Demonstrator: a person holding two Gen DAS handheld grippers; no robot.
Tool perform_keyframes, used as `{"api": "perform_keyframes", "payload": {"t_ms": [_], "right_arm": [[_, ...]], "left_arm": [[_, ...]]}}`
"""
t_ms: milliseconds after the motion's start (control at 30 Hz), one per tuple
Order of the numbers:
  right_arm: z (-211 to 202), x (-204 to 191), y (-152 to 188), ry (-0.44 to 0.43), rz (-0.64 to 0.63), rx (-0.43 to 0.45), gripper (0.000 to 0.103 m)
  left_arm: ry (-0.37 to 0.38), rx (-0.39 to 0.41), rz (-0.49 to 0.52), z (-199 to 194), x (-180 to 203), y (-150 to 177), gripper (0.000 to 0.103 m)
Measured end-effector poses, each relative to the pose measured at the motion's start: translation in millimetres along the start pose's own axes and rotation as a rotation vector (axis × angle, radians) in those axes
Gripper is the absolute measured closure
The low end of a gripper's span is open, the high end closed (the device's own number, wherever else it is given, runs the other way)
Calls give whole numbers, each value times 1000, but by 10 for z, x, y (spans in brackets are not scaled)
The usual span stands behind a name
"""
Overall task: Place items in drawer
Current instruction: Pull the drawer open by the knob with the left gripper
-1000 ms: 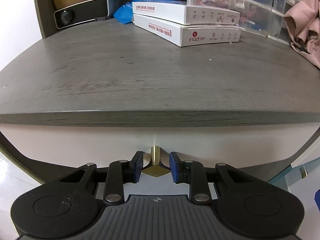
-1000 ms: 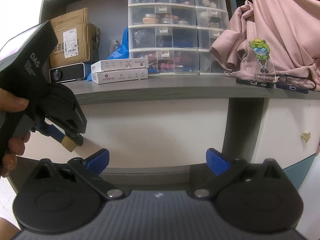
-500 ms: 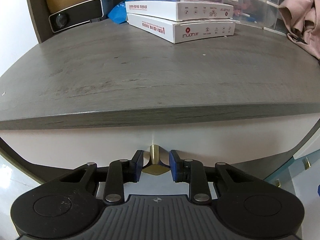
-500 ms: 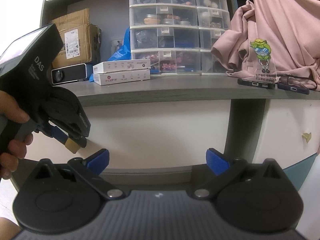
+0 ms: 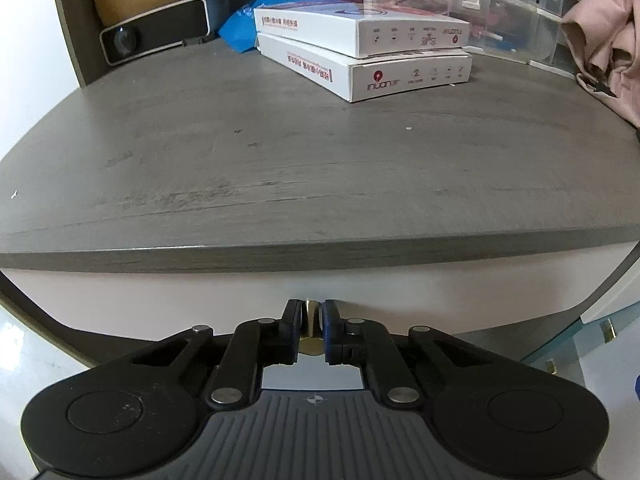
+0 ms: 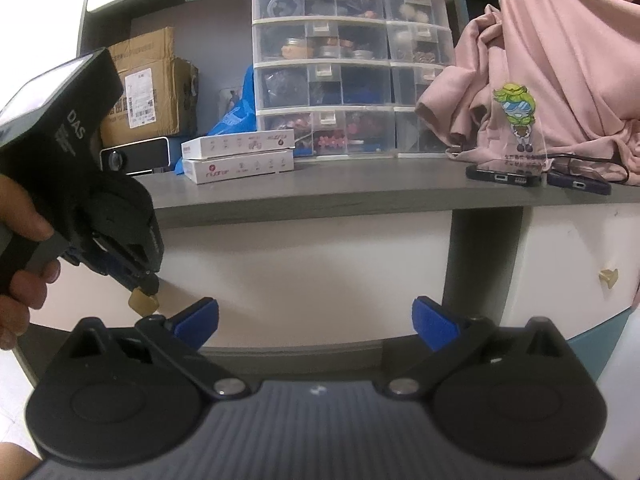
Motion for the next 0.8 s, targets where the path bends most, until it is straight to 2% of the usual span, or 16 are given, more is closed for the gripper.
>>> {"api": "perform_keyframes", "payload": {"t_ms": [167, 800], "right_arm": [[-20, 18, -9, 2, 6, 4, 0], [-107, 54, -97, 6, 16, 26, 0]], "left_arm": [[-10, -30, 3, 55, 8, 0, 81], [-4, -40, 12, -55, 33, 129, 81]]}}
Point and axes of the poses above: each gripper's, at about its wrist camera, not at the fingertips, and z roughly the way its jaws point, x to its right, y to its underside, the point moved 8 cm from there along z, roughly the way its jaws point, and after that the axes turned 7 degrees about -z, right-handed, at the moved point
